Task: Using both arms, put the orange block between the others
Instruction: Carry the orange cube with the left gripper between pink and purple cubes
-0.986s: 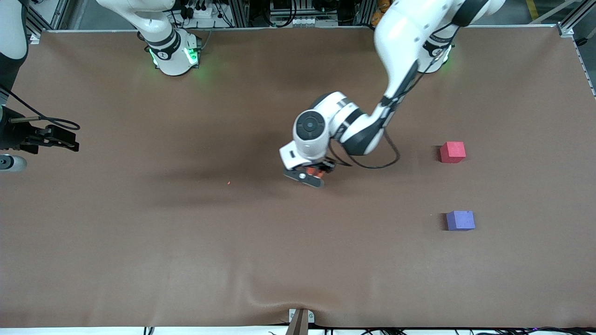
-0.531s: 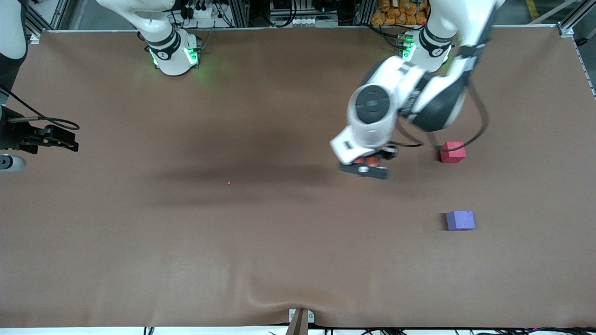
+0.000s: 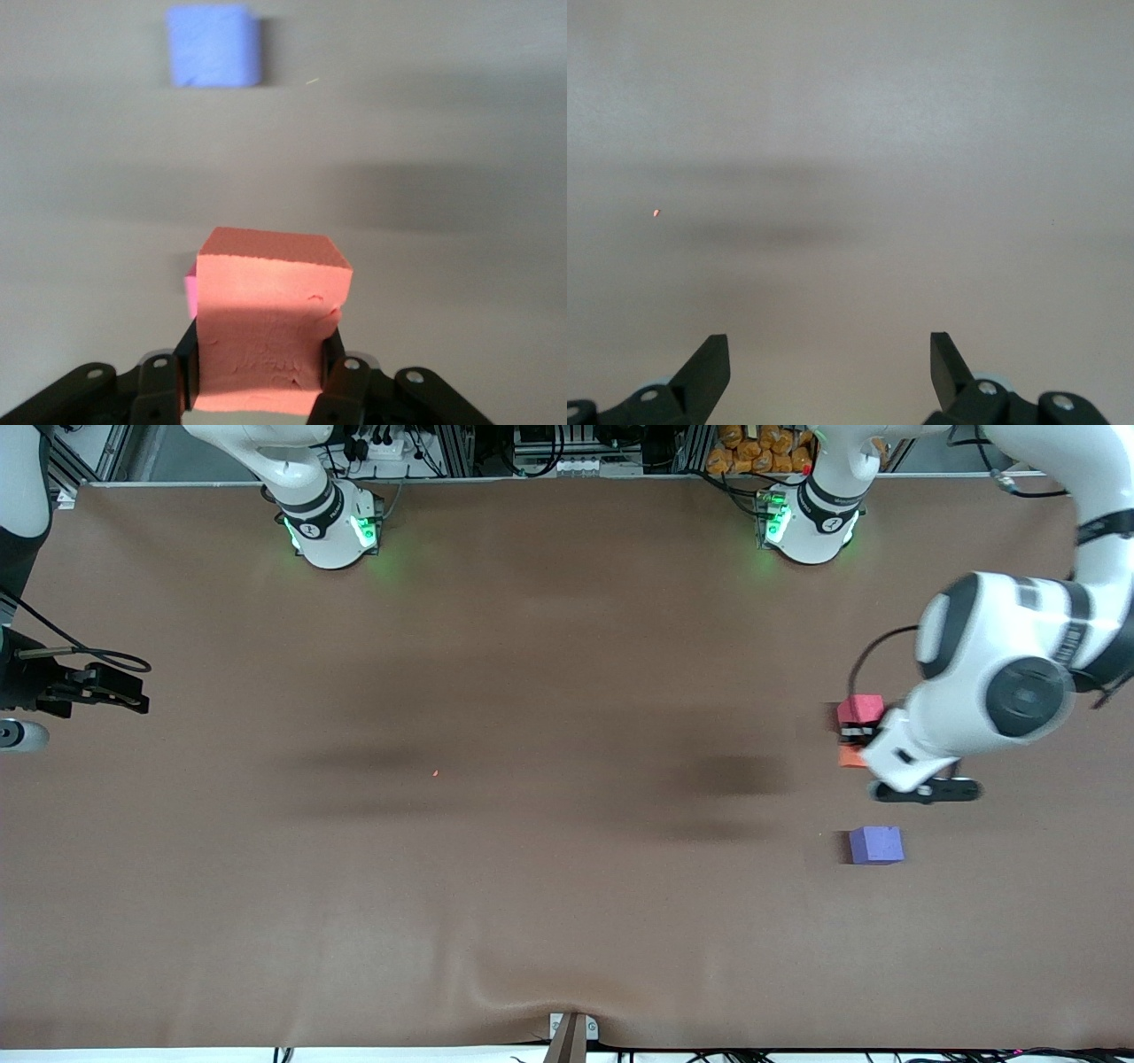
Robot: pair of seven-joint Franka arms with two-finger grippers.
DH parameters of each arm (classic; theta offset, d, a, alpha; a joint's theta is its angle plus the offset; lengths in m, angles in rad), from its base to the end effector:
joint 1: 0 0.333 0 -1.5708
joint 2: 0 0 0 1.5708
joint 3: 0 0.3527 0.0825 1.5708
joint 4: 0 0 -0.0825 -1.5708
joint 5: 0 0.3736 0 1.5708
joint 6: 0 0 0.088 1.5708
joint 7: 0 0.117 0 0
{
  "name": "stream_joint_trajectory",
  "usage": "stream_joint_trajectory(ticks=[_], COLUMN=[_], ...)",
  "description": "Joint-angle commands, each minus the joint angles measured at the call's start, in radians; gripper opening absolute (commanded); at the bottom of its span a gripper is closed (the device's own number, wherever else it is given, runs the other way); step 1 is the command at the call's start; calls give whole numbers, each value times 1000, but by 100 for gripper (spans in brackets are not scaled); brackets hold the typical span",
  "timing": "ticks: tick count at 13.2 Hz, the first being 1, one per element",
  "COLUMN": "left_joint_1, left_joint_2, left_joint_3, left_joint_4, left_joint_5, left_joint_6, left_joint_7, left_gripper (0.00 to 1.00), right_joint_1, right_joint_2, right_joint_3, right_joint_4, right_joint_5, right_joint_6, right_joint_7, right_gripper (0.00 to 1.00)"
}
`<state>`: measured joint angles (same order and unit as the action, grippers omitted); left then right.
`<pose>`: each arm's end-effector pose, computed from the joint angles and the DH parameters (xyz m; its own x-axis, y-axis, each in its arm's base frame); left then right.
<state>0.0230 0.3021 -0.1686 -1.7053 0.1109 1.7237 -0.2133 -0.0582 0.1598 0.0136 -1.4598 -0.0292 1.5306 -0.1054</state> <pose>0.6052 -0.0679 0.4273 0.9647 0.0489 -0.2587 0.0214 -0.9939 -0.1080 0.5912 -0.0306 0.6079 0.9940 0.0598 -0.0912 0.0616 -0.9979 0.0175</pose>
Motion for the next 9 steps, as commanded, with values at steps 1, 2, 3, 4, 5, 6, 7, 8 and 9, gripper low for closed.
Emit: stream_joint_trajectory(ticks=[1,2,3,4,5,6,7,8,9], left_joint_1=[58,80,89,92,104,113,115,121,130], left_joint_2=[-14,-12,-9,-1,23,54,86,110,121], left_joint_3=[-19,-19,-20,-20,-20,-20,-19,-20,-19], left_joint_4=[-88,-124,-161,-189,-195,-194,-195,-195,-195], left_joint_5=[-17,-17,-17,-17,-17,-17,-17,-17,-17], left_joint_6=[84,129,187,244,282,316,360,394,399], left_joint_7=[5,18,34,37,43,45,48,64,69], left_gripper=[0,0,0,0,0,0,0,0,0], right_joint_1=[-2,-2,0,-2,-2,-2,-2,-2,-3], right_joint_2=[-2,-2,-2,-2,-2,-2,-2,-2,-2], right_joint_3=[3,3,3,3,3,3,3,2,2], right_joint_4=[13,13,13,13,13,13,13,13,13], right_joint_5=[-9,-9,-9,-9,-9,-9,-9,-11,-11], right_joint_6=[-13,-13,-13,-13,-13,-13,-13,-13,-13], right_joint_7=[1,1,1,1,1,0,0,0,0], right_gripper=[100,100,100,100,100,100,100,100,100])
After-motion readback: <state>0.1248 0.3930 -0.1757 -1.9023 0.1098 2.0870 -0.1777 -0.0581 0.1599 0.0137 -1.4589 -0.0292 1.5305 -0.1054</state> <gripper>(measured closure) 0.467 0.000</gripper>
